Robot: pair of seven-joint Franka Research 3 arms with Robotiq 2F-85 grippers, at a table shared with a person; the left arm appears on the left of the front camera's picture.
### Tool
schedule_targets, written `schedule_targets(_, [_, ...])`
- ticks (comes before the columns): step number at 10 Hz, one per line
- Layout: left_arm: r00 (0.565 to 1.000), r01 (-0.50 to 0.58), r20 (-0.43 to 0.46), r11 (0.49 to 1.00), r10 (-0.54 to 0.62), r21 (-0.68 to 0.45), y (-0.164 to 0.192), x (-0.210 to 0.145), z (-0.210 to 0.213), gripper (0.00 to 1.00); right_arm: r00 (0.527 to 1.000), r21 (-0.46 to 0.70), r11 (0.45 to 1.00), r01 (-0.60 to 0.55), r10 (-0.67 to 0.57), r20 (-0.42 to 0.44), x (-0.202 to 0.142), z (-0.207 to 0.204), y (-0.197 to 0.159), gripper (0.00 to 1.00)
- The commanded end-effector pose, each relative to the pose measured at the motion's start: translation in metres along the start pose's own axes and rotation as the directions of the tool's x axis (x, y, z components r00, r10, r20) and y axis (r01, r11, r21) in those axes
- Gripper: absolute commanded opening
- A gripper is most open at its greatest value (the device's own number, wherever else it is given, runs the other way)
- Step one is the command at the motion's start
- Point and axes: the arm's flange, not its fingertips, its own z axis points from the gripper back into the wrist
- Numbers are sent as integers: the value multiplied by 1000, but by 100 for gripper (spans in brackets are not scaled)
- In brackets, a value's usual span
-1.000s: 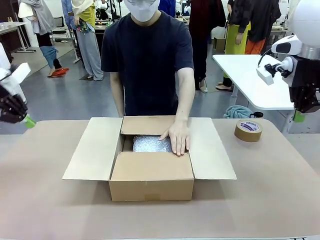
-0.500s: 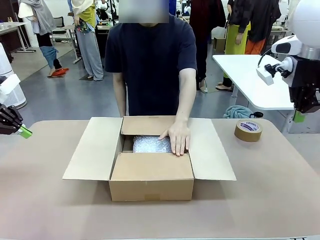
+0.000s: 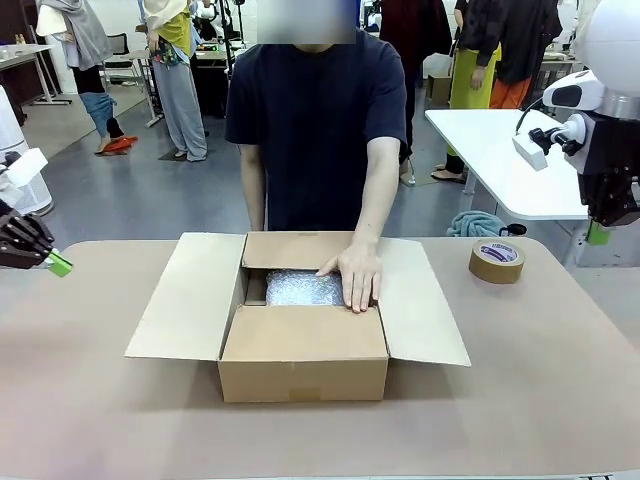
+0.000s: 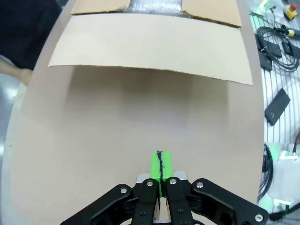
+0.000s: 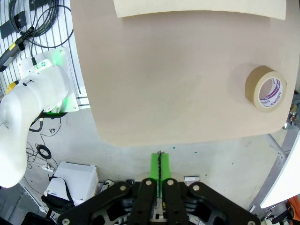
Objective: Wrap the clocks to prevent damage.
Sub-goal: Push the right (or left) flap of the Package Box to close it.
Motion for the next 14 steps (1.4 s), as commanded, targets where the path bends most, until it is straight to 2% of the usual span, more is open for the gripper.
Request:
schedule_targets(1, [981,12,194,994,10,-110,52,-20,-28,1,1000,6,1000,11,-11,9,1,-3,1,1])
schedule_targets(5, [936,79,352,986,-24,-145,57,-64,-102,1,1000,6,1000,11,-11,9,1,-3,1,1])
schedule_targets(6, [918,110,394,982,-42,-152,57,-66,-110,1,1000,6,1000,11,-11,9,1,-3,1,1])
schedule_targets(8, [879,179,466,975,-99,-132,43,-59,-128,1,1000,6,1000,11,-11,9,1,-3,1,1])
schedule_targets(11, [880,260,433,961,-194,-98,23,-34,-163,1,1000,6,1000,11,-11,9,1,-3,1,1])
schedule_targets(14, [864,170,488,984,-122,-56,24,-17,-174,1,1000,6,1000,11,-11,9,1,-3,1,1])
